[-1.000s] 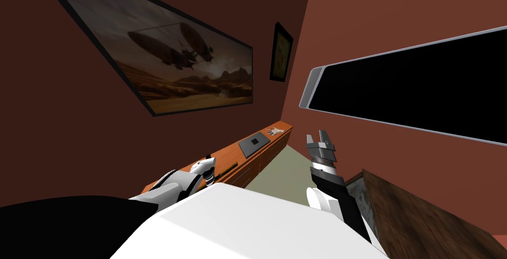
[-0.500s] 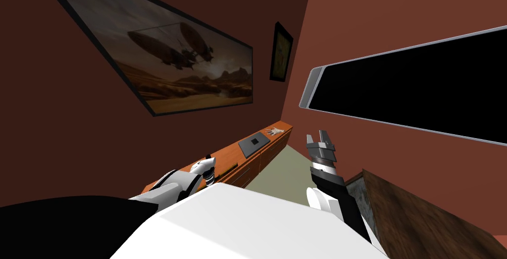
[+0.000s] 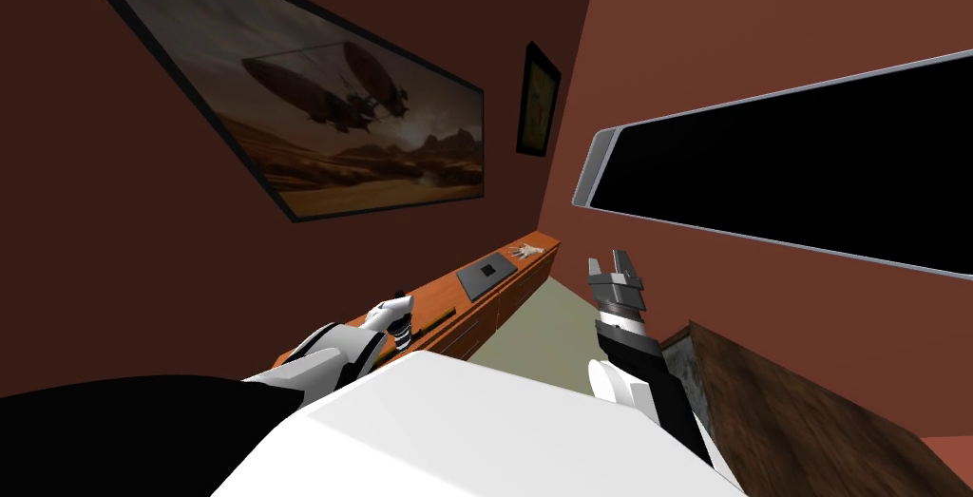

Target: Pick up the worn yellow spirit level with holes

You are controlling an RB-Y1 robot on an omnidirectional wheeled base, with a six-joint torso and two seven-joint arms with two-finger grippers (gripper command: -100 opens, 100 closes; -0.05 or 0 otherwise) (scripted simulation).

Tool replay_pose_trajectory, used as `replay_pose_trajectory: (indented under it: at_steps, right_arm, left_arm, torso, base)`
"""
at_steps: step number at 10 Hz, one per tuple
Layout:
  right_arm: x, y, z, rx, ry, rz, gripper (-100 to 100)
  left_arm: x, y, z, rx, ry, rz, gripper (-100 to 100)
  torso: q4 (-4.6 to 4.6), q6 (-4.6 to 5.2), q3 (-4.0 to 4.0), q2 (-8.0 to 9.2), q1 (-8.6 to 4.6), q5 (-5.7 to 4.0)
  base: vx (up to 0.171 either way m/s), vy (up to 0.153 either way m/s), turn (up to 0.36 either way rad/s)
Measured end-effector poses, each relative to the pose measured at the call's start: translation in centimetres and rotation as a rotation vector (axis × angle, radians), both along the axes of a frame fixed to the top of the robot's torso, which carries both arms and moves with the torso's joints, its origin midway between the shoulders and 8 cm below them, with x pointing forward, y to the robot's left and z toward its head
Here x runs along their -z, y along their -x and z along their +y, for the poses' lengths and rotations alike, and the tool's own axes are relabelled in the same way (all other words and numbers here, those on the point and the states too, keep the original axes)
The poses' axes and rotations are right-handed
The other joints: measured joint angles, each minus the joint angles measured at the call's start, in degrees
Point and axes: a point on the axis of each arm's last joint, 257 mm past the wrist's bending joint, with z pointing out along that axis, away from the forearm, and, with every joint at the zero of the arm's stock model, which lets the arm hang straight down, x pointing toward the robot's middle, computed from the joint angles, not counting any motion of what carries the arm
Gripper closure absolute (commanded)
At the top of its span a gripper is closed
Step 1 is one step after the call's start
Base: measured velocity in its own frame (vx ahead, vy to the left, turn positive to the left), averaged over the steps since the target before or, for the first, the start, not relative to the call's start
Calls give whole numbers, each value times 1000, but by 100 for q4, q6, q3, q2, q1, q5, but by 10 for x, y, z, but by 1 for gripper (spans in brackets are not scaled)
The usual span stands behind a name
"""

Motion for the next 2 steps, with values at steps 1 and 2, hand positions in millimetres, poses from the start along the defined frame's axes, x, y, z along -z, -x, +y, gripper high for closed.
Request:
replay_pose_trajectory:
  at_steps: [1, 2]
  right_arm:
    - [0, 0, 0, 0, 0, 0, 0]
    - [0, 0, 0, 0, 0, 0, 0]
  left_arm:
    - [0, 0, 1, 1, 0, 1, 100]
    - [0, 0, 2, 2, 0, 1, 0]
  torso:
    - [-3, -3, -3, -4, 4, 2]
    - [-3, -3, -6, -9, 7, 3]
  base:
    - [0, 0, 0]
    - [0, 0, 0]
